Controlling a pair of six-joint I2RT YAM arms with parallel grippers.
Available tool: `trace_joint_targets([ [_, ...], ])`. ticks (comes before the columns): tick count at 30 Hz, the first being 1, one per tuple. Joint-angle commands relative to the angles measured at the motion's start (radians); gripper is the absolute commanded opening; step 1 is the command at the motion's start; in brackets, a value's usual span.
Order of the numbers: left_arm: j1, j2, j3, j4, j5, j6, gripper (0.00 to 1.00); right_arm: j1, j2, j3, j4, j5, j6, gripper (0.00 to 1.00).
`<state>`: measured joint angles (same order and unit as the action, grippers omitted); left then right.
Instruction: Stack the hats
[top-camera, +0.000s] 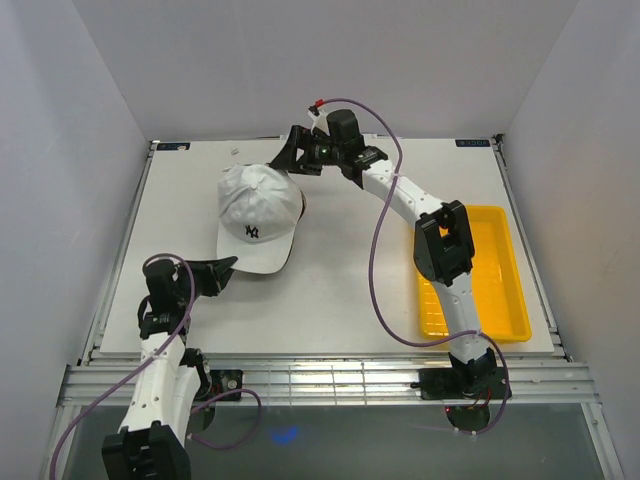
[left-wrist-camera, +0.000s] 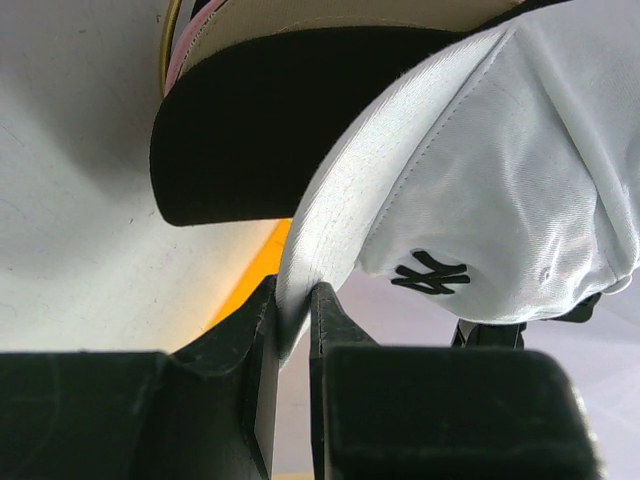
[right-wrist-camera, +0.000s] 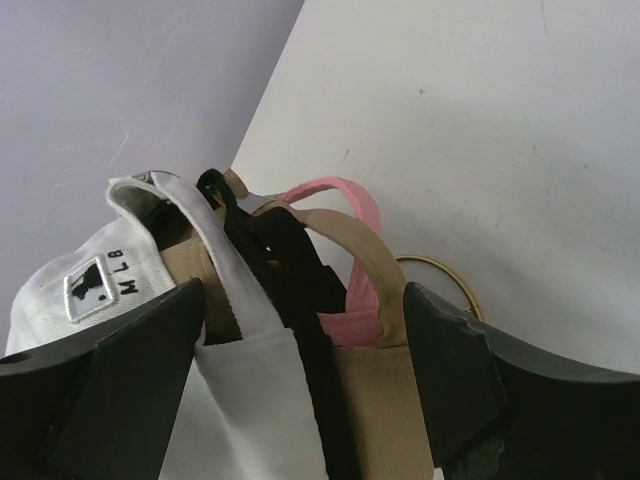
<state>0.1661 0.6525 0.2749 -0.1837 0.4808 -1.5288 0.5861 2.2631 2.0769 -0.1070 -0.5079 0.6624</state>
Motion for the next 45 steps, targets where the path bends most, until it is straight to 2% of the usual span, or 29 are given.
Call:
trace_joint_targets([
  [1,0.004,0.048,-0.014,-0.186,-0.139,0.042,0.00,0.017,-0.019,-0.020,0.059,-0.031,-0.017,0.85],
  [4,0.004,0.056,-0.003,-0.189,-0.139,0.047,0.00,0.018,-0.023,-0.047,0.052,-0.023,-0.030,0.82],
  [7,0.004,0.059,0.004,-0.195,-0.140,0.050,0.00,0.018,-0.034,-0.086,0.053,-0.014,-0.043,0.75],
  [13,0.004,0.062,0.015,-0.211,-0.143,0.055,0.00,0.018,-0.046,-0.138,0.041,-0.004,-0.064,0.53],
  [15,0.006,0.061,0.015,-0.217,-0.148,0.055,0.00,0.018,-0.050,-0.147,0.032,0.009,-0.070,0.40],
  [17,0.006,0.061,0.014,-0.226,-0.154,0.056,0.00,0.017,-0.056,-0.159,0.018,0.023,-0.076,0.35],
  [21,0.004,0.065,0.015,-0.240,-0.160,0.052,0.00,0.017,-0.036,-0.129,-0.051,0.065,-0.093,0.34],
  [28,0.004,0.096,0.017,-0.272,-0.174,0.061,0.00,0.017,0.062,0.020,-0.218,0.106,-0.107,0.33],
  [45,0.004,0.130,0.032,-0.269,-0.182,0.094,0.00,0.008,0.161,0.057,-0.326,0.108,-0.113,0.30],
])
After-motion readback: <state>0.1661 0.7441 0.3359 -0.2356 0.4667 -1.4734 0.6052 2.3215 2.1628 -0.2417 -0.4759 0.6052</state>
